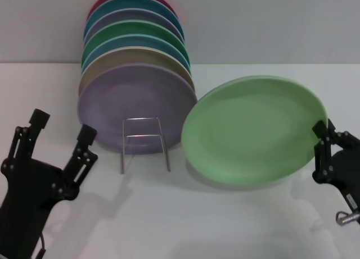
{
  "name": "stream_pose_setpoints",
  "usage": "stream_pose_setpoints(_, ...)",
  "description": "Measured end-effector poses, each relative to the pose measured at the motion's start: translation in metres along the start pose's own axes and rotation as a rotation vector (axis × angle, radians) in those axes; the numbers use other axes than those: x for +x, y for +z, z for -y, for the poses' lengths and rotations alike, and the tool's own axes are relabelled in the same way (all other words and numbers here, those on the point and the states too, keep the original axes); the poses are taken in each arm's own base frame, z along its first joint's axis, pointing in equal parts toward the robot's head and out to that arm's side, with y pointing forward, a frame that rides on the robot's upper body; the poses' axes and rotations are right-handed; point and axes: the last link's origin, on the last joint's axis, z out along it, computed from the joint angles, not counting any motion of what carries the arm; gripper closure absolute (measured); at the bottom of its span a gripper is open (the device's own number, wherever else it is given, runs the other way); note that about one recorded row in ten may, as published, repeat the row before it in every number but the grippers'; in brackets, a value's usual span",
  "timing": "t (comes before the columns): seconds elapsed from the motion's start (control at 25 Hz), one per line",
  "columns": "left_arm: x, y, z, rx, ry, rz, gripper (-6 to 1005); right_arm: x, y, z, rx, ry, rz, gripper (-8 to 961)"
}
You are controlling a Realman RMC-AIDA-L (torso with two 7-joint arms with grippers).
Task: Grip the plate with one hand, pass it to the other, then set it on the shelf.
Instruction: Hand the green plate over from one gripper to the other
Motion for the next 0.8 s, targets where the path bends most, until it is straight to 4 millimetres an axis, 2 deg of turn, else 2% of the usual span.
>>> stream_pose_setpoints(0.32,-0.007,-0.004,-0.008,-0.004,0.039,0.052,227,-0.004,-0.016,-0.027,0.068,-0.036,-0.006,931)
stream_pose_setpoints(0.48,-0.015,-0.003,-0.005,-0.008,0.075,0.109,228,-0.004,-0.018,-0.041,0.093,-0.09,-0.021,931)
stream_pose_setpoints(0.8,-0.018,-0.004,0.002,-0.014,0.131,0.134,230,-0.012,-0.022,-0.066,0.151,-0.193,-0.038,932)
